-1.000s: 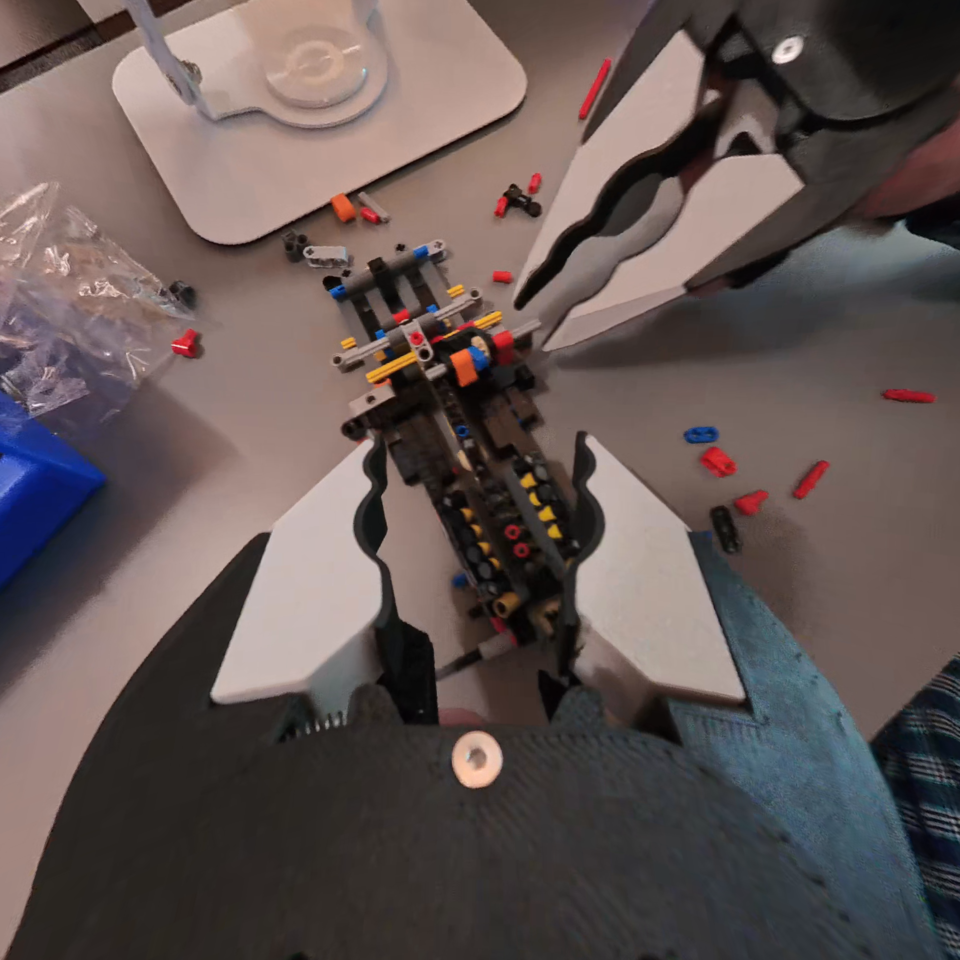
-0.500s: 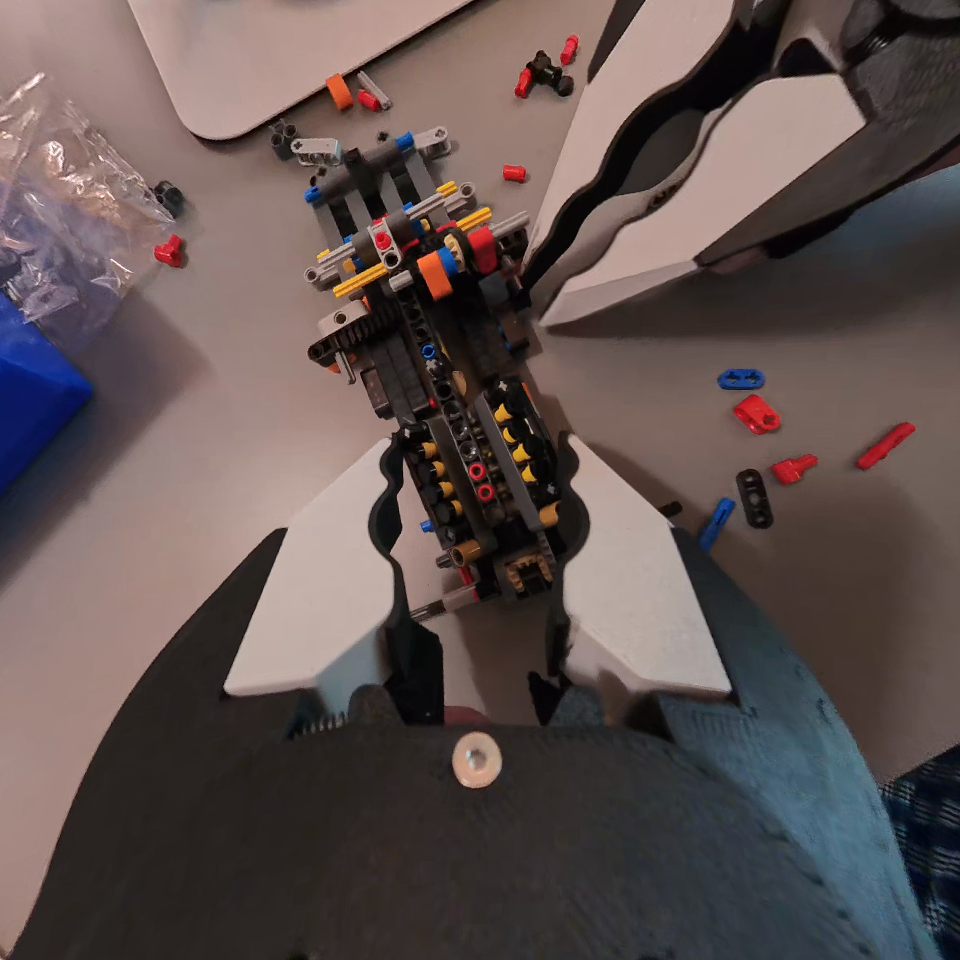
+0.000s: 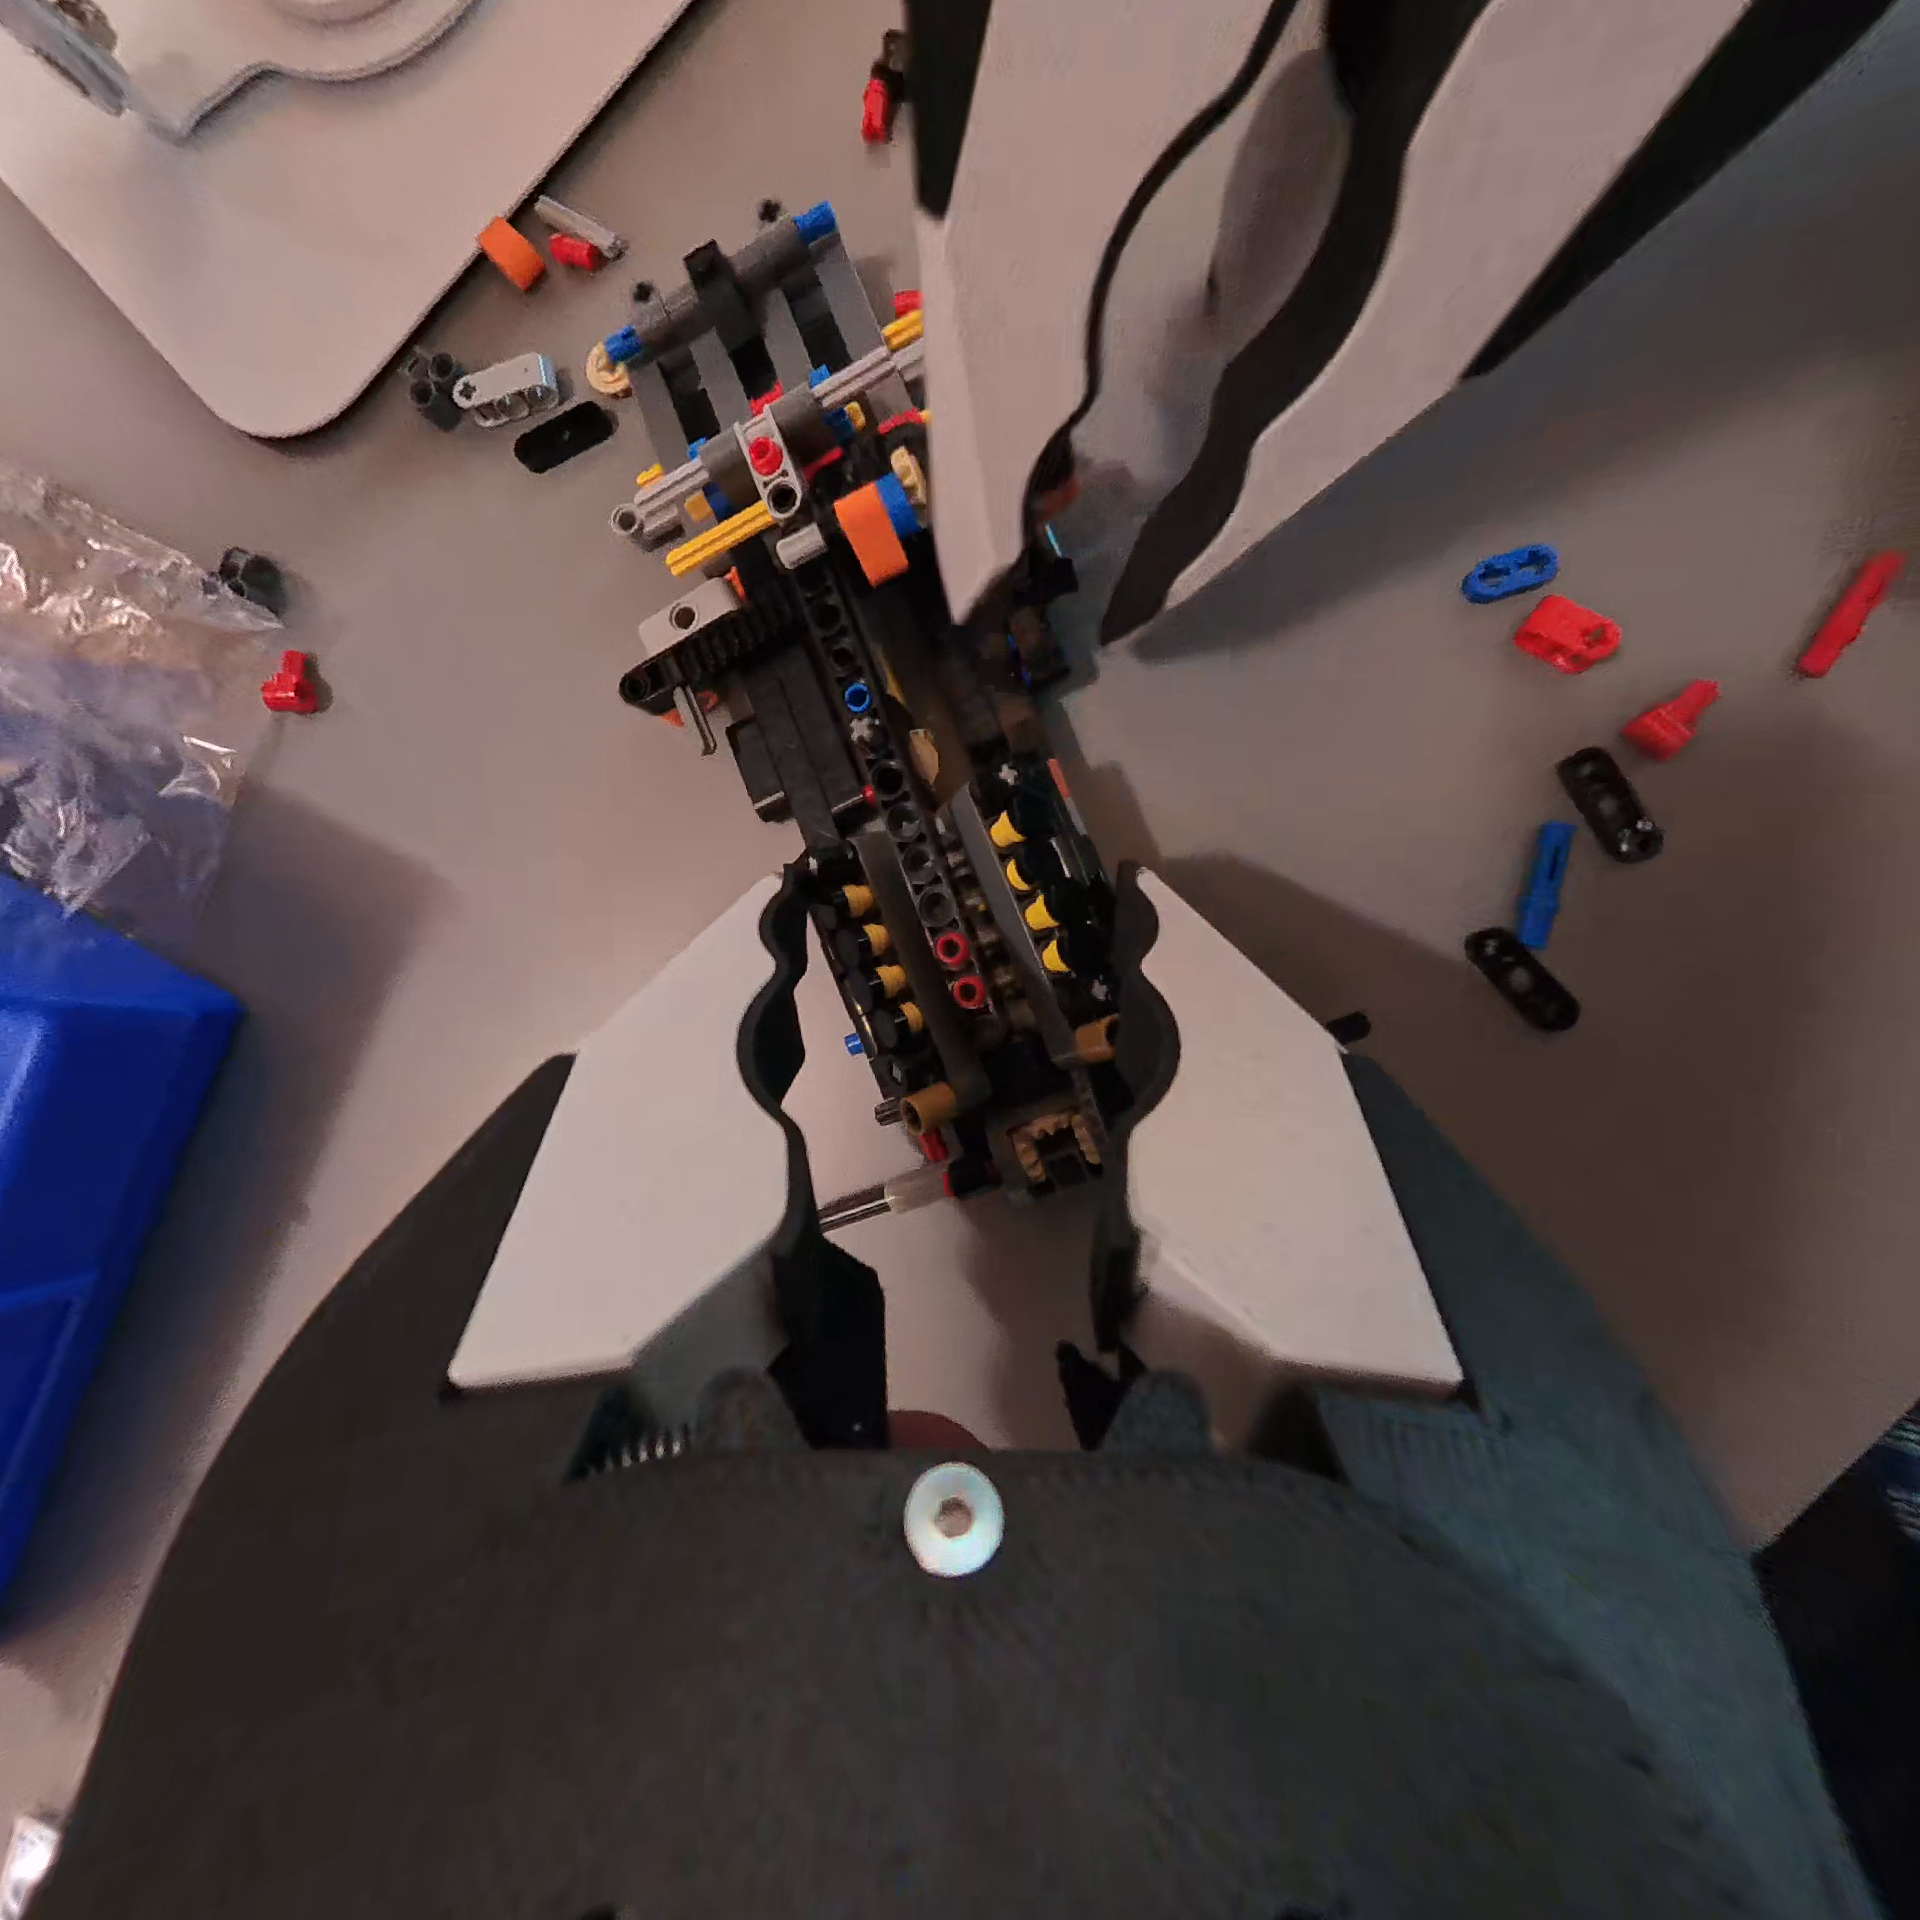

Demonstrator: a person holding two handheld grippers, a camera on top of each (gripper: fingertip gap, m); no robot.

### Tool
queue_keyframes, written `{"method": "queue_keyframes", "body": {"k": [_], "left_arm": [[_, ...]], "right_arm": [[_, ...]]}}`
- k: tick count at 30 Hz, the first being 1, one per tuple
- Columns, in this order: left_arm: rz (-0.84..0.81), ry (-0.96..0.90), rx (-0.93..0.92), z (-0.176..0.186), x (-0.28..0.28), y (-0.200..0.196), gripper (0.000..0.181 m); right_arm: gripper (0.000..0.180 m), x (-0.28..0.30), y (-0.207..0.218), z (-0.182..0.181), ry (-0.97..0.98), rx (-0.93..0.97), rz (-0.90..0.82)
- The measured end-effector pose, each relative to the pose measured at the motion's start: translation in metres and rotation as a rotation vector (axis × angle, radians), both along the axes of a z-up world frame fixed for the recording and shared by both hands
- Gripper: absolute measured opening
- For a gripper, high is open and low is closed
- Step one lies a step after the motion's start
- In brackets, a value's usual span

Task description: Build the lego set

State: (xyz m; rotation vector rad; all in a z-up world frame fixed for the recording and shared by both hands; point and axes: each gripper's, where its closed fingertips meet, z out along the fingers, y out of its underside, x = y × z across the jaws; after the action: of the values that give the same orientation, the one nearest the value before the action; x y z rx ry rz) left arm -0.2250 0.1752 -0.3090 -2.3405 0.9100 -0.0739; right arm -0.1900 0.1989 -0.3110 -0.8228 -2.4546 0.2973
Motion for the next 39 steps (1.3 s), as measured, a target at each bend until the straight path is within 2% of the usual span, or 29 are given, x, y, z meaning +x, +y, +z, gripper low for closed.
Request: {"method": "queue_keyframes", "body": {"k": [4, 7, 15, 21, 28, 33, 39], "left_arm": [[-0.051, -0.004, -0.005, 0.000, -0.001, 0.000, 0.057], [-0.069, -0.021, 0.000, 0.000, -0.001, 0.000, 0.057], [-0.101, -0.029, 0.005, -0.001, -0.001, 0.001, 0.058], [-0.094, -0.045, 0.008, 0.000, -0.001, 0.001, 0.058], [-0.073, -0.050, 0.028, 0.000, -0.003, 0.005, 0.055], [-0.081, -0.045, 0.026, 0.000, -0.003, 0.003, 0.055], [-0.069, -0.027, -0.033, -0.010, -0.007, -0.001, 0.064]], "right_arm": [[0.022, -0.006, -0.002, -0.008, -0.060, 0.082, 0.093], [0.027, -0.008, 0.002, -0.012, -0.114, 0.083, 0.095], [0.023, -0.005, 0.002, -0.016, -0.290, 0.009, 0.124], [0.022, -0.005, 0.002, -0.016, -0.336, -0.036, 0.088], [0.020, -0.007, 0.000, -0.017, -0.338, -0.085, 0.050], [0.023, -0.005, -0.001, -0.016, -0.307, -0.054, 0.027], [0.041, 0.015, -0.011, 0.005, -0.228, -0.078, 0.001]]}}
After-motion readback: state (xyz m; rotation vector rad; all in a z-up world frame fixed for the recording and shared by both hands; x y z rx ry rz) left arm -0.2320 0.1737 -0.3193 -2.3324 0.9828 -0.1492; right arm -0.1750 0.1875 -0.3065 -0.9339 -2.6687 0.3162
